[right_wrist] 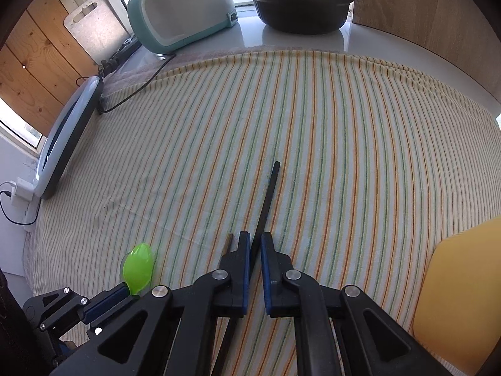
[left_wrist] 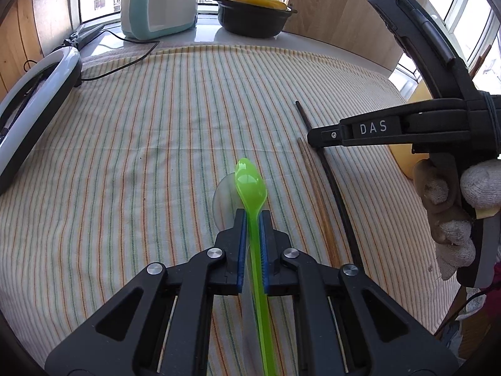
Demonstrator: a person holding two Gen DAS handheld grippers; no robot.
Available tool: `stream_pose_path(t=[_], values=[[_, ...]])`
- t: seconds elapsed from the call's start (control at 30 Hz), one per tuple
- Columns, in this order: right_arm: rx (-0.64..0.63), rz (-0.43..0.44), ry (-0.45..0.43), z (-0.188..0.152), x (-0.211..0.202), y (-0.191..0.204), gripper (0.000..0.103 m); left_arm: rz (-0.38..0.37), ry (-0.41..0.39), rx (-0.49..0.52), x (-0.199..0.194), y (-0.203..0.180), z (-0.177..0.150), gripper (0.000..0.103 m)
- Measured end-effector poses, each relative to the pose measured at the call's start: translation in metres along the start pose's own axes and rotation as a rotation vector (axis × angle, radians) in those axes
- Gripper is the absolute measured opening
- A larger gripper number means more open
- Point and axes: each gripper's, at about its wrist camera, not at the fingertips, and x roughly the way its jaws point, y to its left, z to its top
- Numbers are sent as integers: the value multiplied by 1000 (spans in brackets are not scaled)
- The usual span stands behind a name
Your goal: Organize utensils
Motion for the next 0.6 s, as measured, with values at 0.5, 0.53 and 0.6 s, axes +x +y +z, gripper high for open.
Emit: stream_pose_path(t=[0.5, 0.53, 0.6], values=[[14, 167, -77, -27, -43, -5, 2, -77, -51, -82, -25, 12, 2, 5], [6, 177, -90, -30, -49, -4, 2, -82, -61, -83, -29, 12, 2, 5], [-13, 188, -119, -35, -61, -2, 2, -92, -83, -85, -39, 11, 3, 5]])
